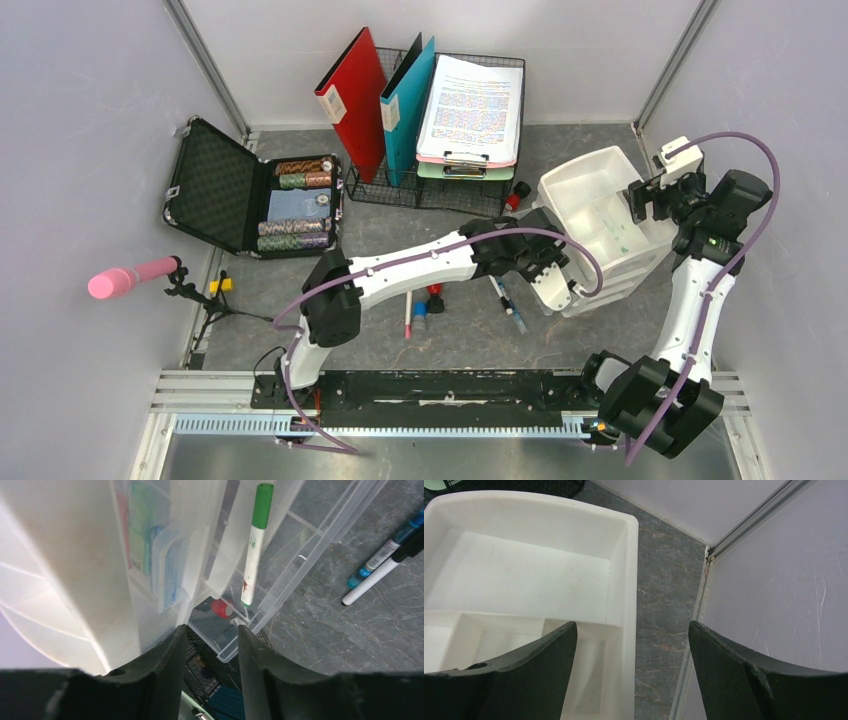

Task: Organize the desk
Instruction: Place the stationery in the drawer, then pick up the stationery from the center of the board.

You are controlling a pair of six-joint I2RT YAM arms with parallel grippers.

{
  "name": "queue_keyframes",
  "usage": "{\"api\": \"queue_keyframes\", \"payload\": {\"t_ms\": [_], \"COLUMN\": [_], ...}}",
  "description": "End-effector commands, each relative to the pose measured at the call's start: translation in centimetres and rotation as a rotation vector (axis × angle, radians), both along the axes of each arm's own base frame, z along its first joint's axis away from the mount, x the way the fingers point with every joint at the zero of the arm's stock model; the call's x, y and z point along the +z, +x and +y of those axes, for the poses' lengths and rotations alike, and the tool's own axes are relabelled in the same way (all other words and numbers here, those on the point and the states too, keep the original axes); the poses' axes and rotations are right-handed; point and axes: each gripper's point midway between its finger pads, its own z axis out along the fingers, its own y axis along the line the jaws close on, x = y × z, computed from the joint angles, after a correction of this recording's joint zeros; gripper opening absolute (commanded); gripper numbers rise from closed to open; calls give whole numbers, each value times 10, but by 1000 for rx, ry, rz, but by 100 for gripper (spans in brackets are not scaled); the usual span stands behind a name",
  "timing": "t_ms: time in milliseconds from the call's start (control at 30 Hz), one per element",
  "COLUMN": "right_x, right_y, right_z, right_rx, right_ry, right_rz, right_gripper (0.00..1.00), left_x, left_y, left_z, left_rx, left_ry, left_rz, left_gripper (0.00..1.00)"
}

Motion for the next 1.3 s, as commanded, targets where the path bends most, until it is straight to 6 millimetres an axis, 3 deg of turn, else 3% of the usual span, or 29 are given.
{"api": "queue_keyframes", "payload": {"t_ms": [0,167,267,333,533,667,733,867,1100,1267], "right_x": [-79,-80,-81,-83,-88,-90,-91,-93,-97,-101], "right_y": [-27,-27,-27,-27,-28,-29,-30,-30,-30,-29], "right_z": [20,21,21,21,22,22,22,22,22,20], "right_rx": [21,22,24,26,28,28,28,28,30,28], "right_ry": [149,151,153,153,155,158,159,157,159,159], "right_rz": [272,274,276,278,289,293,294,300,309,321], "right_gripper": [88,88,89,89,89,89,89,89,90,90], "left_x": [45,64,58,48,-24,-69,-91,-116,-135,-141], "left_y": [11,10,-5,-21,-66,-84,-85,-79,-73,-77], "left_z": [-8,24,51,67,95,89,85,71,53,51], "left_rx": [50,195,265,289,302,274,263,233,197,139], "left_ry": [-117,-195,-212,-218,-152,-104,-66,-38,12,101], "left_rz": [-83,-53,35,121,368,488,503,493,487,504], "left_gripper": [51,66,75,80,87,87,86,85,84,82]}}
